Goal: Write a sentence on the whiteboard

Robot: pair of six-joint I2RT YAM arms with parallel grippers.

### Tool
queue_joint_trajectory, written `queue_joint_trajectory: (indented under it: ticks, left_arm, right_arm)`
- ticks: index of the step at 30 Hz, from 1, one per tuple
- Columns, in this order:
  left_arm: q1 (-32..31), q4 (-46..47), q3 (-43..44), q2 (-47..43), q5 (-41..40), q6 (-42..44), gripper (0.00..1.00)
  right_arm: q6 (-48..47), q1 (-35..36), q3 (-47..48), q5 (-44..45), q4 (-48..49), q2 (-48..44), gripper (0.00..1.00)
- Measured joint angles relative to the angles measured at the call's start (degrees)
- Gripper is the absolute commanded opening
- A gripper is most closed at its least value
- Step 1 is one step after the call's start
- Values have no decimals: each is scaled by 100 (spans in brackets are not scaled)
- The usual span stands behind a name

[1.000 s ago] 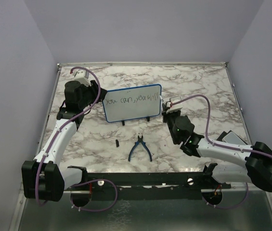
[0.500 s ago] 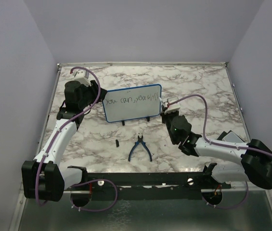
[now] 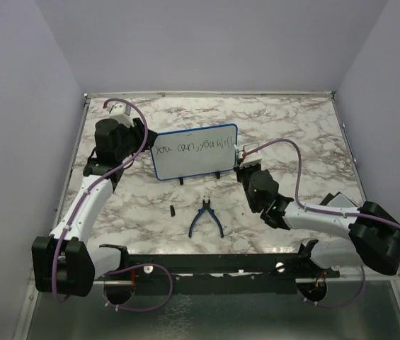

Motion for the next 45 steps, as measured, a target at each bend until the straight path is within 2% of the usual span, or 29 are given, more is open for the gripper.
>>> queue_joint_trajectory:
  ticks: [23, 25, 29, 35, 40, 45]
  left_arm:
    - [0, 0, 0, 0, -2, 0, 41]
    - [0, 0, 0, 0, -2, 4, 50]
    - [0, -4, 0, 0, -4, 46, 73]
    - [0, -35, 0, -35, -13, 96, 97]
    - [0, -221, 2, -234, -341, 293, 99]
    - [0, -772, 225, -636, -1071, 564, 99]
  right_arm:
    - [-94, -2, 4, 28, 122, 96, 1]
    - [-92, -2, 4, 15, 103, 83, 1]
    - [-90, -2, 4, -131, -114, -107, 1]
    - [-7, -2, 7, -481, -643, -785, 1]
    - [177, -2, 48, -643, -1244, -1414, 1]
    - [498, -2, 203, -693, -2253, -2129, 1]
